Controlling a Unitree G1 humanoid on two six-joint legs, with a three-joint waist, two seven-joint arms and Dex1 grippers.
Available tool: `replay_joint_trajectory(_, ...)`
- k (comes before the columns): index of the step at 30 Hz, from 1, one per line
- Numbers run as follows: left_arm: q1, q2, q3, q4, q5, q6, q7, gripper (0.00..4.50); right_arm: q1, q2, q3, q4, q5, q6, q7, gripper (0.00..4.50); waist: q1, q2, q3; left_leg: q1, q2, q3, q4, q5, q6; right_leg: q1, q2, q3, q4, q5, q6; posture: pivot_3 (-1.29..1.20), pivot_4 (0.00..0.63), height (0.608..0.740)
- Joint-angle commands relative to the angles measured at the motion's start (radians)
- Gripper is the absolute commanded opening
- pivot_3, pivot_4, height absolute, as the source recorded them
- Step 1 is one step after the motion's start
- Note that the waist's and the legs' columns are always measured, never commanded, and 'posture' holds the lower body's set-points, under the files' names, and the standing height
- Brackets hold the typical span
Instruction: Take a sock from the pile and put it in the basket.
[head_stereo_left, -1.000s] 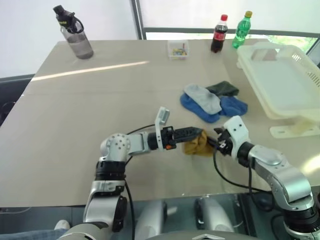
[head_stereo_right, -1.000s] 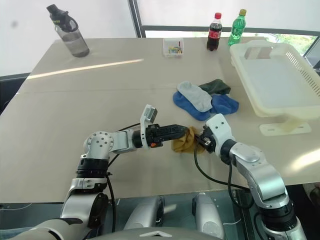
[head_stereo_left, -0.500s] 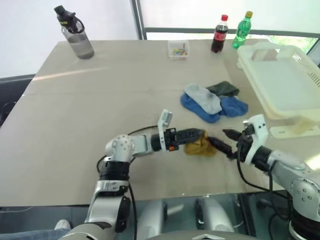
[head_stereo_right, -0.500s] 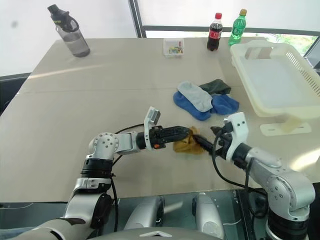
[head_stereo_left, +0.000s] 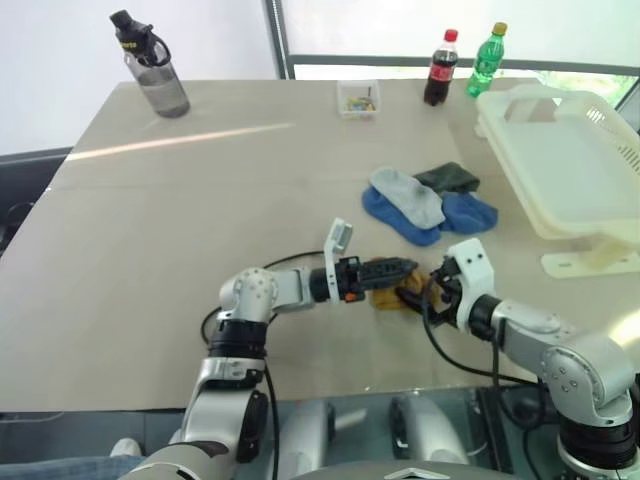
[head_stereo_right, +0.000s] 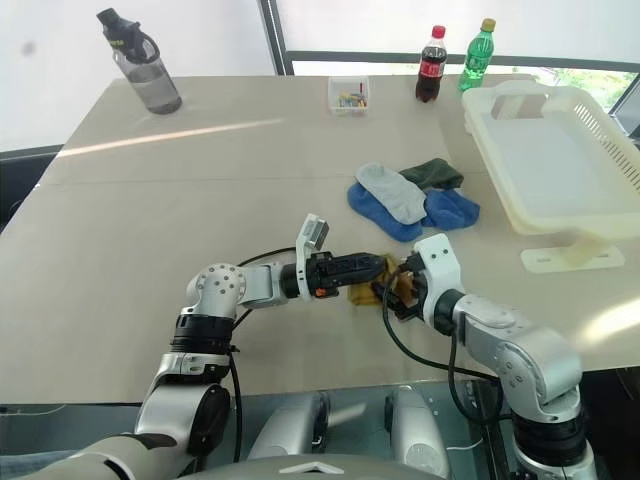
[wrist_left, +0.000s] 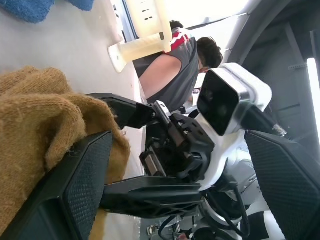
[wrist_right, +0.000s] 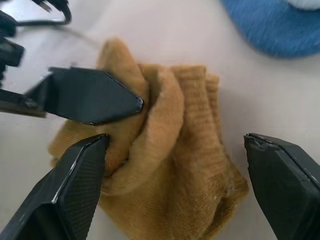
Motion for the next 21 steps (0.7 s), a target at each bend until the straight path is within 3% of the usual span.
replay_joint_trajectory(1,-0.015,-0.008,0.003,-0.004,-0.005,-0.012,-0.014,4.50,-0.008,-0.010,0.041,0.020,-0.035,-0.017,-0.006,4.42,0.000,0.000,0.000,0.000,0.000,0.000,0.000,0.000,0.000,0.000,0.000,0.000,0.000,0.000,0.000,0.00,0.150,0.740)
replay_joint_trajectory(12,0.006,0.060,0.024,-0.178,-0.041,-0.092,-0.109,4.50,0.001,0.069,-0.002,0.088,-0.031,0.059,-0.022,4.42,-0.003,0.000,-0.001,0.003,0.002,0.000,0.001,0.000,0.000,0.001,0.001,0.001,0.002,0.001,-0.001,0.00,0.150,0.740)
replay_joint_trajectory(18,0.082,0.285,-0.094,-0.351,0.143,-0.306,-0.213,4.50,0.012,0.074,0.013,0.084,-0.023,0.071,-0.012,4.42,-0.004,0.001,-0.001,0.003,0.003,0.000,0.000,0.000,0.000,0.001,0.002,0.001,0.001,0.001,-0.001,0.00,0.150,0.740)
replay_joint_trajectory(21,0.117,0.409,-0.169,-0.374,0.300,-0.477,-0.260,4.50,0.012,0.073,0.020,0.092,-0.026,0.067,-0.007,4.42,-0.003,0.001,-0.001,0.003,0.003,0.001,-0.001,0.000,0.000,0.001,0.002,0.002,0.000,0.000,-0.001,0.00,0.150,0.740)
